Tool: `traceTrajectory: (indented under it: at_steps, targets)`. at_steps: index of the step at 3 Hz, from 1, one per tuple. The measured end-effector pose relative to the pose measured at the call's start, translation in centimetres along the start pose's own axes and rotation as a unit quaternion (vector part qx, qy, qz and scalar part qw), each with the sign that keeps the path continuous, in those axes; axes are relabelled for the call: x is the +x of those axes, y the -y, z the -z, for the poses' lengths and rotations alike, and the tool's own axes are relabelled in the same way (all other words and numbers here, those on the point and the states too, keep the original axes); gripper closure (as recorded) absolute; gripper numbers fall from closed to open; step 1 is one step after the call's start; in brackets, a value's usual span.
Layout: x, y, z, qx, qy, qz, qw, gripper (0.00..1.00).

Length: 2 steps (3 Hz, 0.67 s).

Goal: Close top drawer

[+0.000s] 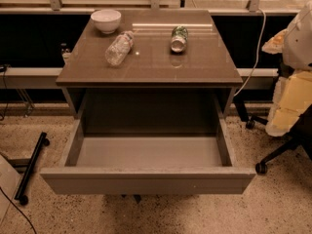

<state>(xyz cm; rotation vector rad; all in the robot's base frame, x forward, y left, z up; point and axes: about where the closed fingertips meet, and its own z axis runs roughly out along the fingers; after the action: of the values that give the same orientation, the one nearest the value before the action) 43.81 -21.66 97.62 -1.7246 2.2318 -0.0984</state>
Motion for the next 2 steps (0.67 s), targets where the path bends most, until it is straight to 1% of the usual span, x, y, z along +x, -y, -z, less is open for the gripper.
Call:
traceTrajectory:
  at_steps: [1,2]
  targets:
    - [0.0,0.0,0.0,0.0,0.0,0.0,1.0,0.0]
    - [-0.13,-0.02,0.12,0.003,0.002,0.001,1.0,0.15]
